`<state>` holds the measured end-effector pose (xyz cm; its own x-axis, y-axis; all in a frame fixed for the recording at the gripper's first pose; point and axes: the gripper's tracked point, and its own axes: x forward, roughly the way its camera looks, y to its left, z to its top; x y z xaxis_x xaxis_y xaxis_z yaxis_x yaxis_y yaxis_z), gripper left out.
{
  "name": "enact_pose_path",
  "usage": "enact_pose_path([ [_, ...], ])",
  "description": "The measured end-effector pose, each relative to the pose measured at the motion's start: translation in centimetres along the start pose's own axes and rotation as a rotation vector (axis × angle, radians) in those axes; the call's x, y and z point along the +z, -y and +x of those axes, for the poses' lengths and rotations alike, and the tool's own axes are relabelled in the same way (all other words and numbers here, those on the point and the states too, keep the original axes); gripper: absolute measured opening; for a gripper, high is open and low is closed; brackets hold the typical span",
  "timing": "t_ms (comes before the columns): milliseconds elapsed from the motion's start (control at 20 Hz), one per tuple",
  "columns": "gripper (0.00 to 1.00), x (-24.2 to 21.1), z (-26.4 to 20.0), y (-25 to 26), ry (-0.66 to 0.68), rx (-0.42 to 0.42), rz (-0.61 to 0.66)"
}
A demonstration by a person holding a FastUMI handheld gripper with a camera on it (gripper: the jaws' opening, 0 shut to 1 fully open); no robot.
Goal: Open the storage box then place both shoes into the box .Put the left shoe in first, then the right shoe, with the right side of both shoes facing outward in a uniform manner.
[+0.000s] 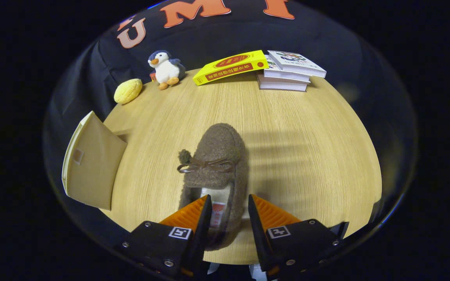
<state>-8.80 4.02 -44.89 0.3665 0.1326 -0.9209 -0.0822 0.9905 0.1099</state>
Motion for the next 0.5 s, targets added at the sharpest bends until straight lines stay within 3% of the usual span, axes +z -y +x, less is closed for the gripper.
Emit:
enact_pose_path([
  [300, 0.27, 0.0, 2.6, 0.4, -0.058, 0.011, 0.047],
  [500, 0.17, -0.1, 2.9, 0.5, -0.058, 0.016, 0.037],
])
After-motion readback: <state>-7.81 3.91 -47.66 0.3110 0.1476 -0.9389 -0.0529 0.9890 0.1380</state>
